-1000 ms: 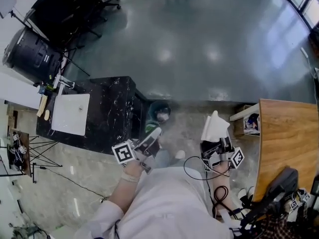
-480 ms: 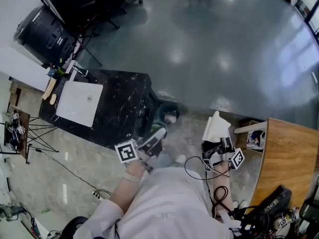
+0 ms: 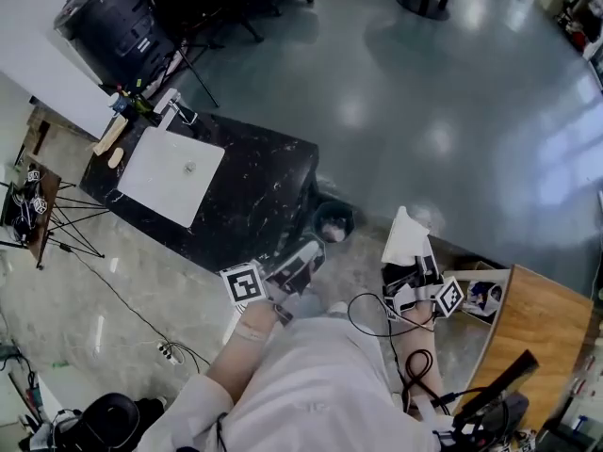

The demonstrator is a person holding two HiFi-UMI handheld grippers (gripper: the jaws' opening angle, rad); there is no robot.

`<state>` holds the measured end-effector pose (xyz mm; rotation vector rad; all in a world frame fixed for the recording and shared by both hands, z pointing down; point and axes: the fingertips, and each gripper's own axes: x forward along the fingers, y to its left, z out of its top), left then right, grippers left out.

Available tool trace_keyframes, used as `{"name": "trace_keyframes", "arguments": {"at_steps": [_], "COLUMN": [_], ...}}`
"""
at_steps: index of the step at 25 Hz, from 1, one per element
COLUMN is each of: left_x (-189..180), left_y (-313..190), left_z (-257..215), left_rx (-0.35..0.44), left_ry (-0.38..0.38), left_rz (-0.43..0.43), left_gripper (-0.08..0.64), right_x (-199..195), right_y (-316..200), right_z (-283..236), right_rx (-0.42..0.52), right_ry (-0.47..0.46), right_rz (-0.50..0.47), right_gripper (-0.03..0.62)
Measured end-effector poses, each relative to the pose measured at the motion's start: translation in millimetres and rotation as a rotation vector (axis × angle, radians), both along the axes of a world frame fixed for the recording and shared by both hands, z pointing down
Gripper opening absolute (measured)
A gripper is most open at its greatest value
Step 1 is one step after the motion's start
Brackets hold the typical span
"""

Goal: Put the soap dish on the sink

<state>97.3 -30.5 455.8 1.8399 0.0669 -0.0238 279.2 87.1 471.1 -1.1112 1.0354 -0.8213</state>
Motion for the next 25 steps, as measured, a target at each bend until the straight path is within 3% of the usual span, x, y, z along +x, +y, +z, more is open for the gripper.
{"name": "trace_keyframes", "arguments": {"at_steps": [9,13,17,20,25], "left_x": [-38,-59,-84,-106,-133], "left_y": [-68,-105,-132,-156,-180], "left_z": [8,18,41,57,81], "left_rx": [-0.02,0.056,-0.02,0.004,-0.153], "left_ry": [-0.014,-0.033,-0.034,-0.018,-0.017], "left_rz": [-0.148,-0.211,-0.282,-0.339,-0.414], "left_gripper": [0.097,0.097,0.097,0.097,0.097], "right_x": [-9,-15,-28,-38,-55], "right_y": [-110,-165,-215,-247,-300], "right_z": [-14,-5,5,17,46], "right_rx": [-0.062,-0.107,-0.179,-0.241,-0.346], "right_ry": [0.105,0.17,0.275,0.352,0.468], "right_rz": [-0.147,-0.213,-0.266,-0.299,-0.35], "right_gripper": [0.258,0.258,0.256,0.256,0.256]}}
